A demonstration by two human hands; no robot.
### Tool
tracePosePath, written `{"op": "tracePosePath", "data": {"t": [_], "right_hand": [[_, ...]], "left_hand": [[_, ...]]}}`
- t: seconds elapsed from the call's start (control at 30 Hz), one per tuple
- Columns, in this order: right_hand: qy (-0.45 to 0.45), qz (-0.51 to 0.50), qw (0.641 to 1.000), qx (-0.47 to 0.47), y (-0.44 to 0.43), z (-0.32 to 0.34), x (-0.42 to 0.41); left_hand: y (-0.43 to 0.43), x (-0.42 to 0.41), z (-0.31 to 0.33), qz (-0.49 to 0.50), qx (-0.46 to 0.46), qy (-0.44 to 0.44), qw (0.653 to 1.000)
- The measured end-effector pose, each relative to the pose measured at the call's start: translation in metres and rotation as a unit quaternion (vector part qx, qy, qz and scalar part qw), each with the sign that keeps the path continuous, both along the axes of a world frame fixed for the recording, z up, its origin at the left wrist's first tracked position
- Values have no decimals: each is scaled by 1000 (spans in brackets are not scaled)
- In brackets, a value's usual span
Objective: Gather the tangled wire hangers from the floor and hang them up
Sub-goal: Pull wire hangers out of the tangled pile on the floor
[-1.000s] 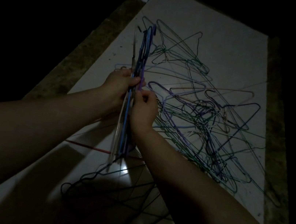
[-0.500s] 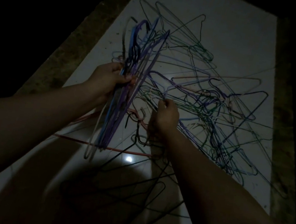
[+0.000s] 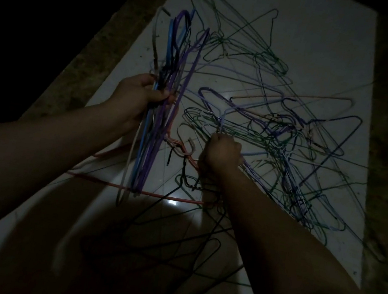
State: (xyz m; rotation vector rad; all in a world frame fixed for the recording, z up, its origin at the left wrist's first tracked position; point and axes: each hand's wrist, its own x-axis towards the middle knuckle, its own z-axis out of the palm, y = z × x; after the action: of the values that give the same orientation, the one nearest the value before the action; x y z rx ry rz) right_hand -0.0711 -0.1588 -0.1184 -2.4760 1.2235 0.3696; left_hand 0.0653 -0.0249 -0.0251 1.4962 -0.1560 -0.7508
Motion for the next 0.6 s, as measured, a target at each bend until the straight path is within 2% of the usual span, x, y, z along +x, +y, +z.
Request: {"op": "tracePosePath", "data": {"t": [0.03,0.1,0.13,0.2,0.23,0.27,0.37,0.43,0.6], "right_hand": [[5,-1,1000,-11,2,2,0],[-64,-60,996,-8,3,4,-1],[-118,-112,986,27,3,4,-2],[-231,-204,943,123,0,5,-3],[-243,-212,935,148,-2,6,-4],[-232,-203,938,159,-4,8,-5],[-149,-146,972,110,-9,9,-8],[-124,-136,978,97,-10,6,-9],[-177,-130,974,56,-3,6,-14]], "left_hand": [[0,0,0,-2,2,0,1000],[1,-1,1,-3,1,2,1000],[1,0,2,-2,0,4,1000],[1,1,3,-3,-2,2,1000],[2,1,3,-5,-2,0,1000],[2,1,4,-7,-3,1,1000],[5,2,4,-12,6,-4,1000],[6,2,6,-8,10,-8,1000],[7,0,6,2,3,-22,1000]]}}
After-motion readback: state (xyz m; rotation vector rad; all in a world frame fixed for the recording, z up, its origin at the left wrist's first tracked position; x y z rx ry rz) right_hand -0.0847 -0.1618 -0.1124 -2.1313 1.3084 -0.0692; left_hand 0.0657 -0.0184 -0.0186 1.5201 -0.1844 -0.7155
